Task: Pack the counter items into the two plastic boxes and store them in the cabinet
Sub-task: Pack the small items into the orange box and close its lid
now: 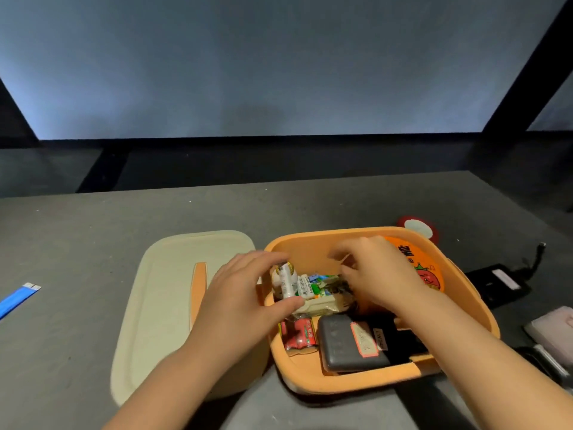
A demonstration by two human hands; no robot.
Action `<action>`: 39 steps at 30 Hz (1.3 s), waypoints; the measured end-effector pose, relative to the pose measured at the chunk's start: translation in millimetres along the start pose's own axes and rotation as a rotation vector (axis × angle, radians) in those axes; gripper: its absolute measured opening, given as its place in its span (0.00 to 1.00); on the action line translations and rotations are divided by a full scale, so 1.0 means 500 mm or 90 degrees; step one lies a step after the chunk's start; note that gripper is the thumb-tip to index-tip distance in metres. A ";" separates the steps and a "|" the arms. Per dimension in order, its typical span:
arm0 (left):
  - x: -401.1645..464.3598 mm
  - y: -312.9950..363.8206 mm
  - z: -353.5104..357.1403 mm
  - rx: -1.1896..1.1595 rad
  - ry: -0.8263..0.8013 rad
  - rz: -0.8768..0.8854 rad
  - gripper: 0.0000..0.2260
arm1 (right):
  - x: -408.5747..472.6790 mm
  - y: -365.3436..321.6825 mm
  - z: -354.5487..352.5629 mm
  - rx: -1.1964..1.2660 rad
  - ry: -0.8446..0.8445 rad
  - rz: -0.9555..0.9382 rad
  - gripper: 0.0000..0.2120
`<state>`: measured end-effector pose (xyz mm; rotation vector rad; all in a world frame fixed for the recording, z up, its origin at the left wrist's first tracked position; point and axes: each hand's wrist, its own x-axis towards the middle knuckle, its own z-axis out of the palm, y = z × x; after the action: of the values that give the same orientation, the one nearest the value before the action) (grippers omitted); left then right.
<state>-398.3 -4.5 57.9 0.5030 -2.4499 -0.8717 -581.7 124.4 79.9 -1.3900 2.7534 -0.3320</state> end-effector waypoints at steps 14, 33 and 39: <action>0.171 0.032 0.131 0.558 -0.266 0.173 0.08 | -0.127 0.038 -0.070 0.139 0.214 -0.009 0.07; 0.132 0.047 0.085 0.295 -0.100 0.066 0.13 | -0.124 0.019 -0.046 0.153 0.127 0.004 0.09; -0.080 0.002 -0.060 0.082 0.171 -0.051 0.08 | -0.133 -0.092 -0.055 0.147 0.130 -0.077 0.09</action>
<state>-349.2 1.0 66.1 0.7196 -2.2602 -0.6334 -509.0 155.7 112.2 -1.5409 2.6760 -0.8120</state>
